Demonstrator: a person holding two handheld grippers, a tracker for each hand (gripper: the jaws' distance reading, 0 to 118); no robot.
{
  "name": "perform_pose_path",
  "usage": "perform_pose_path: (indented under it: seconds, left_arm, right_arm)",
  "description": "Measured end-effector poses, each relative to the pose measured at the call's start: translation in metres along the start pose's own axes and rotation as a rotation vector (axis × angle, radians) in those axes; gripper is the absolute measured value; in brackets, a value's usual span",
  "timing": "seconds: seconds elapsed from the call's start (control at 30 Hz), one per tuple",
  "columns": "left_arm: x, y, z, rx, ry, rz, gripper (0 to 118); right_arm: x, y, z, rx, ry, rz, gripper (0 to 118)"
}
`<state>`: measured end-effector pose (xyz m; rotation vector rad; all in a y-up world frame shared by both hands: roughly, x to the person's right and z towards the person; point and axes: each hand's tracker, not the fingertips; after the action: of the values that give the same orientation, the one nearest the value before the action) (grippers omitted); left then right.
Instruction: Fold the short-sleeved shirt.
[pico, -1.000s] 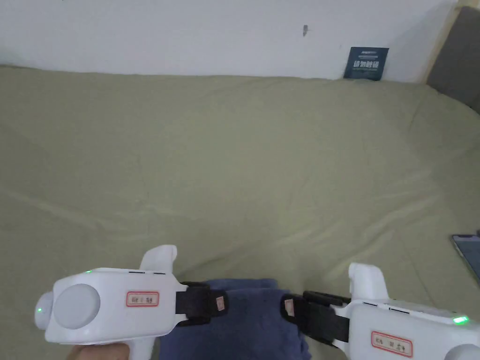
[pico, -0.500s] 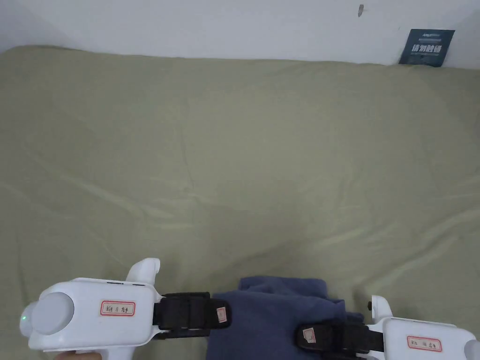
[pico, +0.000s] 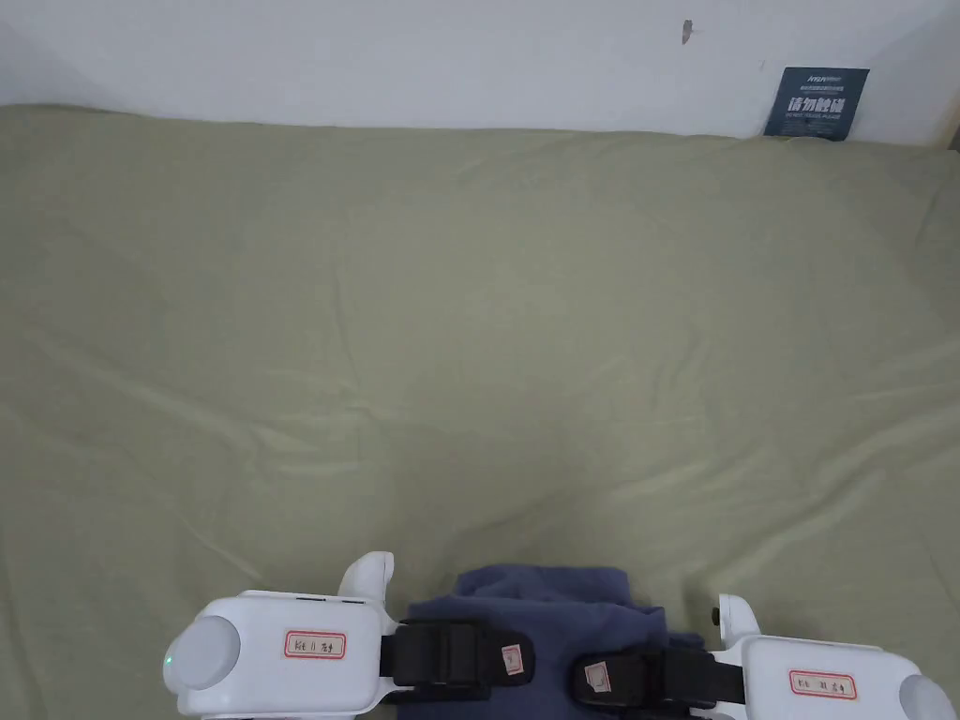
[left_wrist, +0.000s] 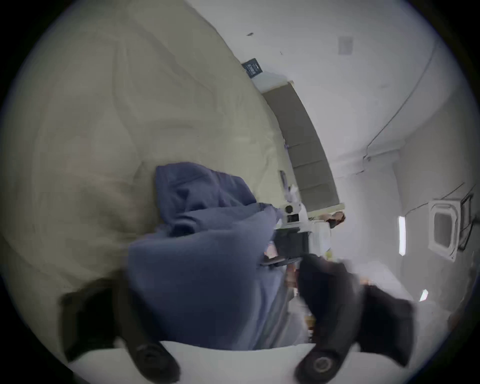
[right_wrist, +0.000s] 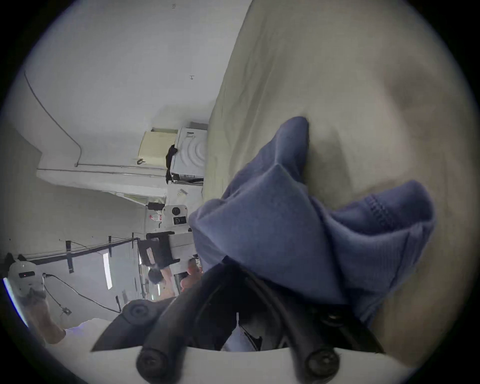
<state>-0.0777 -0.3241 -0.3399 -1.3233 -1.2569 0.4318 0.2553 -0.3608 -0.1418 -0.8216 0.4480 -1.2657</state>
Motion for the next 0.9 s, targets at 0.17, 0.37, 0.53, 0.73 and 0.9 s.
perform_pose_path:
  seconds: [0.17,0.37,0.53,0.73,0.9]
  left_arm:
    - [-0.017,0.0,0.003,0.013,0.011,0.084,30]
    - [-0.009,0.004,0.014,0.016,0.022,0.09,30]
    - [-0.013,0.017,0.063,0.031,0.05,0.082,30]
    - [-0.06,0.056,0.202,0.142,0.202,0.107,30]
    - [-0.117,0.09,0.322,0.133,0.278,0.164,30]
  right_arm:
    - [-0.008,-0.002,0.003,0.012,-0.024,0.029,1]
    - [-0.034,-0.008,0.019,0.067,-0.087,0.097,1]
    - [-0.069,-0.015,0.038,0.116,-0.116,0.183,1]
    - [-0.11,-0.013,0.042,0.153,-0.151,0.275,1]
    - [-0.131,-0.009,0.034,0.162,-0.167,0.327,1]
